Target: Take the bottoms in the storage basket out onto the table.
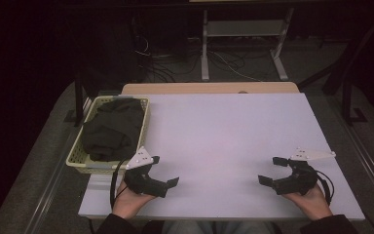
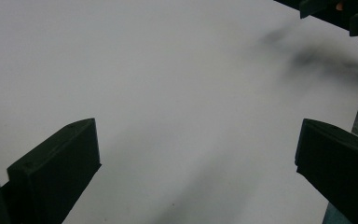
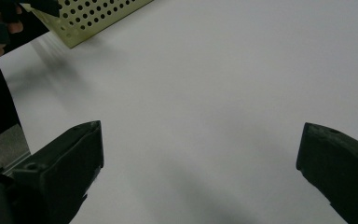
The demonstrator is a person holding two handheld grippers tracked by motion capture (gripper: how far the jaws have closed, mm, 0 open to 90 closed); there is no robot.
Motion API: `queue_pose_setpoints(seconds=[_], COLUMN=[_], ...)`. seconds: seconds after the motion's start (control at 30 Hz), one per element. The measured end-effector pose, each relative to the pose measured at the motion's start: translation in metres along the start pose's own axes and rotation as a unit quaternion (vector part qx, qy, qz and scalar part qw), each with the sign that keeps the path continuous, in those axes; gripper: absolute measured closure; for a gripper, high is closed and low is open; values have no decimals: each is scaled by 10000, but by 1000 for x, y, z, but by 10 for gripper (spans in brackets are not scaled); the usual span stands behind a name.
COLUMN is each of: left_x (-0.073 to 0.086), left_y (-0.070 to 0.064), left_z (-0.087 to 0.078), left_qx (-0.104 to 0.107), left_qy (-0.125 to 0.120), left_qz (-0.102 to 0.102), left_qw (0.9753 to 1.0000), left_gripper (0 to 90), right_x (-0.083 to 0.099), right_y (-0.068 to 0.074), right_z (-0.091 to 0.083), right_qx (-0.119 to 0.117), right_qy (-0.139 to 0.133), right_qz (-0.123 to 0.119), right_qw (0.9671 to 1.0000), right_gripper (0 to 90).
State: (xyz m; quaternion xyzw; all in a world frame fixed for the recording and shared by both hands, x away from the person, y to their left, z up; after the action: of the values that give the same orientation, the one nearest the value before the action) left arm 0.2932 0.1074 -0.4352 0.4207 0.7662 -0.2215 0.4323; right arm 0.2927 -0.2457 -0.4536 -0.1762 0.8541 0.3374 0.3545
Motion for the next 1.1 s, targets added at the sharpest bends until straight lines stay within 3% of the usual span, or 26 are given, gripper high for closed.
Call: queue_pose_setpoints(seconds=[0.3, 1.1], left_x=[-9, -29], left_y=[5, 32], left_z=[-5, -20], left_qx=[78, -16], left_qy=[57, 319], left_qz=[-25, 31], left_qw=[10000, 9995], left_gripper=[0, 0], right_x=[2, 3], right_y=[1, 1], right_z=[2, 3], right_qx=[-7, -9], right_qy=[76, 132], right_qz=[-29, -48], right_qw=[10000, 9999], right_gripper=[2, 2])
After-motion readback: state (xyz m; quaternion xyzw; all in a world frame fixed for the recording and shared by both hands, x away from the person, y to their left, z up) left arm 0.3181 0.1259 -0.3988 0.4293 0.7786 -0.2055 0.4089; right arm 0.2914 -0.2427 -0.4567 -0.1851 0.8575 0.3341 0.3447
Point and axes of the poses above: each handheld gripper's, and its own axes: z roughly forward along the jaws, x roughly out of its underside, y roughly to its left, the point moved 7 cm from there along z, roughly forward along the jaws, and after that the axes turned 13 degrees about z, right-handed, at the moved point
